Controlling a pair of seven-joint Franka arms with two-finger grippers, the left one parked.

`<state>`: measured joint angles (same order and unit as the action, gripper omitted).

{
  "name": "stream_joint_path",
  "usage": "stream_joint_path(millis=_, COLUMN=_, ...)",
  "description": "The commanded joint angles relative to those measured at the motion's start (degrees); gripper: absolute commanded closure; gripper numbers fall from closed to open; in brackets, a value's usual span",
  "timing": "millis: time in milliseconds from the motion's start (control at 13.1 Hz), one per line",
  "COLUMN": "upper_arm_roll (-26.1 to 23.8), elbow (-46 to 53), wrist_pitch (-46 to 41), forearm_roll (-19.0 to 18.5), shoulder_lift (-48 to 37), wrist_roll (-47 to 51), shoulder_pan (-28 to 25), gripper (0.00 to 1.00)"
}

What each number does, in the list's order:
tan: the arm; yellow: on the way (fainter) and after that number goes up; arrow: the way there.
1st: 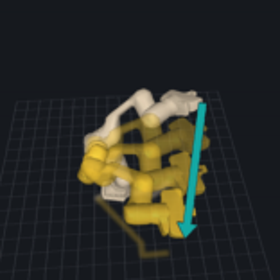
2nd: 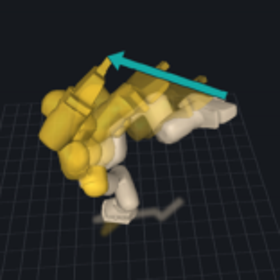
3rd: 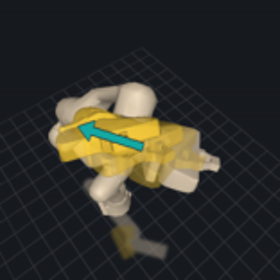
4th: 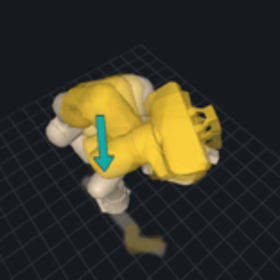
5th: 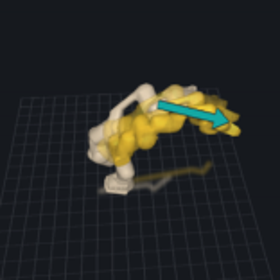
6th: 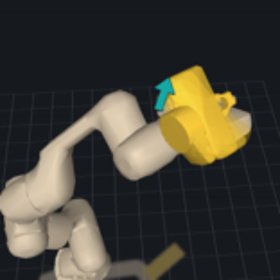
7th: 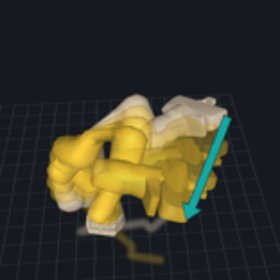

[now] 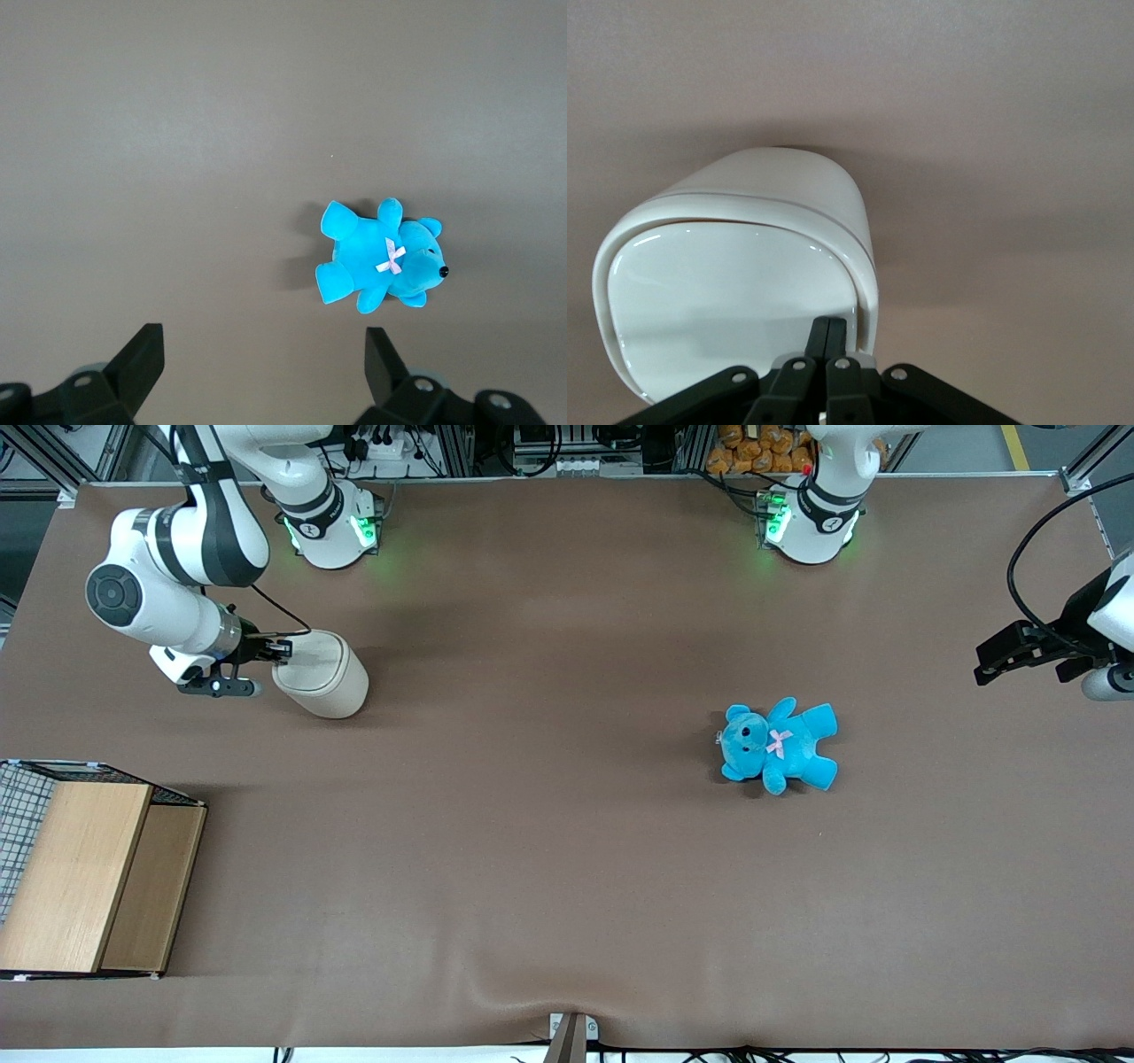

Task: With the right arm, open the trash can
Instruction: 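Lower the right gripper onto the lid edge of the trash can, then pull the lid edge with the right gripper to swing it open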

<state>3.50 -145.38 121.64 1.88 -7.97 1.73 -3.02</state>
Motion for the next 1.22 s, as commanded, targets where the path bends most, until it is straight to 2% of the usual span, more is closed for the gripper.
stream_joint_path(millis=0, upper_arm_roll=-0.1, elbow=-1.4, wrist_pitch=2.5, forearm_roll=0.4, shoulder_lift=0.7, wrist_roll=0.6, shoulder_pan=-0.5, gripper=1.0)
stream_joint_path(millis=381, upper_arm_roll=-0.1, elbow=-1.4, wrist_pitch=2.5, forearm_roll=0.4, shoulder_lift=1.0, wrist_roll=0.6, shoulder_pan=-0.6, gripper=1.0)
stream_joint_path(millis=839, upper_arm_roll=-0.8, elbow=7.5, wrist_pitch=-13.1, forearm_roll=0.5, shoulder_lift=-0.1, wrist_roll=1.4, shoulder_pan=-0.6, gripper=1.0)
stream_joint_path(millis=1144, upper_arm_roll=-5.2, elbow=14.3, wrist_pitch=-20.5, forearm_roll=0.5, shoulder_lift=0.0, wrist_roll=7.6, shoulder_pan=-0.6, gripper=0.99)
